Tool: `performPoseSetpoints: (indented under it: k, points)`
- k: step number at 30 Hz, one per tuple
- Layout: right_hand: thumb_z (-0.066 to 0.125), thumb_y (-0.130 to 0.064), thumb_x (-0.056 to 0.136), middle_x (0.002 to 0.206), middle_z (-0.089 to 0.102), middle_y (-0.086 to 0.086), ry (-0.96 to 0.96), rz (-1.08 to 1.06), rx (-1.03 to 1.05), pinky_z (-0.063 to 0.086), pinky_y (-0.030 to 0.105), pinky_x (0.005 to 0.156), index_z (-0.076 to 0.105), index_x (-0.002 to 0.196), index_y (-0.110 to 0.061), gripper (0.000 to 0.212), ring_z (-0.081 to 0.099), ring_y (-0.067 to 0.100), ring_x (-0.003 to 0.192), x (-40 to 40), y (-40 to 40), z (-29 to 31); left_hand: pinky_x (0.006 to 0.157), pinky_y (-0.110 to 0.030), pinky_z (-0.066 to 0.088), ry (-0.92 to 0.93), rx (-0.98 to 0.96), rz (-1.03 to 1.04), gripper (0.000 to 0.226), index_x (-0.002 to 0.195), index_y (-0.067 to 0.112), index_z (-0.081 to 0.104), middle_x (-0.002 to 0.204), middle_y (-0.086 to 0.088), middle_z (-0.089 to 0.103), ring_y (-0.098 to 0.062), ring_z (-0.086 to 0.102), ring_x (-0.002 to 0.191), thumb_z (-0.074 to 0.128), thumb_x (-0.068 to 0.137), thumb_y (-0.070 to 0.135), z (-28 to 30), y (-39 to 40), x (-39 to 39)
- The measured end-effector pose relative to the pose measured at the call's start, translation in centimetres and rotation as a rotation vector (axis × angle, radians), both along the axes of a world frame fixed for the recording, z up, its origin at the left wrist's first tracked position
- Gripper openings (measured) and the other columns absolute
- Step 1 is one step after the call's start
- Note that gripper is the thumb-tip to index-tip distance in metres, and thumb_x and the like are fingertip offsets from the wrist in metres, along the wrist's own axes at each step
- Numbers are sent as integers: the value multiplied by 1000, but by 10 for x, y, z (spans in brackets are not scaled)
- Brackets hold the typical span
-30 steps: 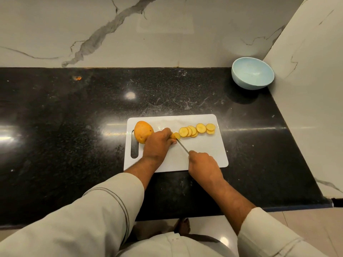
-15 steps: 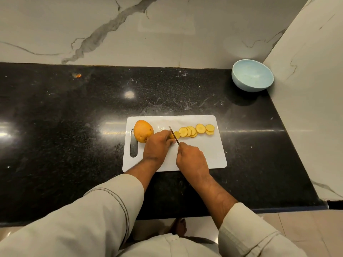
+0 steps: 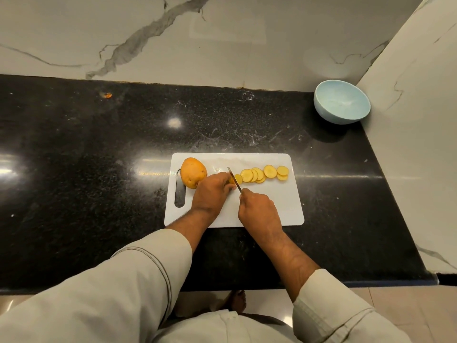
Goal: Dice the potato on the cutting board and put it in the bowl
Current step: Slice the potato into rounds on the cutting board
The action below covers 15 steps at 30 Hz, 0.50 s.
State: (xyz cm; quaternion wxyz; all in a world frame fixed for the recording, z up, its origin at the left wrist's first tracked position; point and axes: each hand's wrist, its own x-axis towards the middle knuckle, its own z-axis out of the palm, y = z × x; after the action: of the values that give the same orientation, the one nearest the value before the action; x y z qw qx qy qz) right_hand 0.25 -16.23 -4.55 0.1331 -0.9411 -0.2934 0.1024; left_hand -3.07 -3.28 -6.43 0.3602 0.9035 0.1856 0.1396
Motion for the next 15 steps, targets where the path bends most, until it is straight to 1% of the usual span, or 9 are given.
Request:
performPoseSetpoints:
  k: [4, 9, 12, 15]
  points:
    - [38, -24, 101, 92, 67, 8, 3, 9, -4, 50, 31, 67, 58, 108, -11, 25, 62, 21, 75, 2, 0, 0, 76, -39, 53, 30, 22, -26, 17, 99, 2, 68, 92, -14, 70, -27, 63, 83, 68, 87, 13, 1, 1, 1]
    - [38, -22, 100, 92, 68, 10, 20, 0, 4, 50, 34, 68, 58, 106, -10, 25, 63, 26, 78, 5, 5, 1, 77, -41, 50, 60, 50, -59, 17, 100, 0, 67, 94, -16, 70, -29, 63, 85, 65, 89, 13, 3, 2, 1]
    - [40, -20, 99, 92, 68, 12, 44, -7, 33, 43, 32, 63, 60, 104, -9, 24, 63, 28, 79, 8, 10, 2, 75, -41, 50, 69, 44, -65, 15, 98, 1, 67, 93, -15, 70, -28, 63, 83, 65, 89, 12, 4, 2, 0]
    - [43, -17, 96, 89, 66, 13, 90, -26, 64, 37, 31, 60, 61, 95, -10, 20, 62, 30, 78, 12, 16, 4, 72, -41, 50, 71, 39, -75, 10, 94, 0, 66, 89, -15, 69, -29, 62, 81, 65, 87, 8, 5, 3, 0]
